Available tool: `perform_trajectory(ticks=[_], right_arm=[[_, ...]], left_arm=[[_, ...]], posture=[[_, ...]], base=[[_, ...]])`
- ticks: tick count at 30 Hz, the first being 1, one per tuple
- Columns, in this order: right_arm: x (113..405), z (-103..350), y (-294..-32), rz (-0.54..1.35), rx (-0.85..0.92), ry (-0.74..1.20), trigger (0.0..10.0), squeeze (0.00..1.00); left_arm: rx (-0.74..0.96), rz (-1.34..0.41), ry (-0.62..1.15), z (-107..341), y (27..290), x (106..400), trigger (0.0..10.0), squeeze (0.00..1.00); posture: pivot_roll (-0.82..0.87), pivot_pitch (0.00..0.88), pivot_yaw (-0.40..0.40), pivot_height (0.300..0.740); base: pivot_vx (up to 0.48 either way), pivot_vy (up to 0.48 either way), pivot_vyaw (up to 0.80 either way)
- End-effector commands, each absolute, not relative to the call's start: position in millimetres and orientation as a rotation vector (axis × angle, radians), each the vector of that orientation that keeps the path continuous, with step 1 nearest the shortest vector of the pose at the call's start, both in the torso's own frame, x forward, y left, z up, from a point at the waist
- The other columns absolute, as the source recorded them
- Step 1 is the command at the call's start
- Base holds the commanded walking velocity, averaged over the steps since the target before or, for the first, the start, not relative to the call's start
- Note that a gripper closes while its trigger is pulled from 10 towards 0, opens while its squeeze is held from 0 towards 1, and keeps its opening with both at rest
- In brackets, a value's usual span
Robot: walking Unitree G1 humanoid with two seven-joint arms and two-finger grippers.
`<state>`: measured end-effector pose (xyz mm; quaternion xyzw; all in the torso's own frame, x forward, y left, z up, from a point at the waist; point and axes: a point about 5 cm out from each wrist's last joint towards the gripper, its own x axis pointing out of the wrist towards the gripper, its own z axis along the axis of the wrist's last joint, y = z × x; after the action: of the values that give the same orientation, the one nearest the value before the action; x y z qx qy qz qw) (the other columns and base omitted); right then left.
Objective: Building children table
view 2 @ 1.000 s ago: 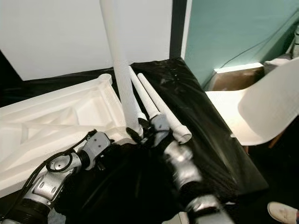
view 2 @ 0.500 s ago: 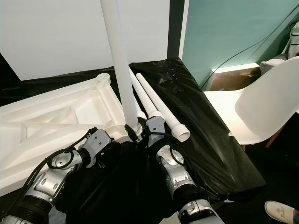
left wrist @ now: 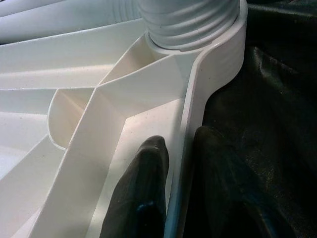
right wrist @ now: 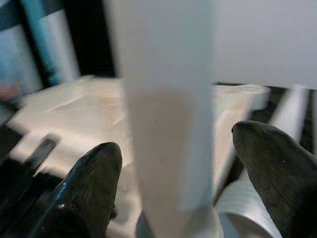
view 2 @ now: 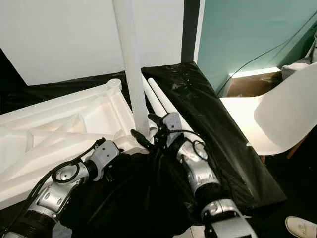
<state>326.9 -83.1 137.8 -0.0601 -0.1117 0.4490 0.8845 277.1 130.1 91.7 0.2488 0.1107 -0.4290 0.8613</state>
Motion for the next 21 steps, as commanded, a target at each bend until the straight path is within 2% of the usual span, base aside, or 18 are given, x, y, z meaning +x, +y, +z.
perform_trajectory(ticks=[1, 2, 11, 21], right_arm=[[327.6, 134.1, -83.9, 1.062, -0.18, -0.165, 5.9, 0.0], [328.5, 134.5, -85.2, 1.086, -0.193, -0.151, 0.0, 0.0], [332.2, 136.2, -88.0, 1.149, -0.178, -0.087, 0.0, 0.0], [320.4, 119.2, -81.5, 1.182, -0.109, -0.038, 0.0, 0.0]], left_arm=[[0.518, -1.023, 0.365, 64.7, 126.1, 261.6, 10.0, 0.0], [0.518, -1.023, 0.365, 64.7, 126.2, 261.7, 10.0, 0.0], [0.516, -1.017, 0.368, 63.4, 127.4, 259.4, 10.0, 0.0], [0.51, -1.014, 0.369, 61.9, 127.9, 257.6, 10.0, 0.0]], posture=[[0.04, 0.0, 0.036, 0.74], [0.04, 0.0, 0.035, 0.74], [0.05, 0.0, 0.03, 0.74], [0.05, 0.0, 0.029, 0.74]], base=[[0.0, 0.0, 0.0], [0.0, 0.0, 0.0], [0.0, 0.0, 0.0], [0.0, 0.0, 0.0]])
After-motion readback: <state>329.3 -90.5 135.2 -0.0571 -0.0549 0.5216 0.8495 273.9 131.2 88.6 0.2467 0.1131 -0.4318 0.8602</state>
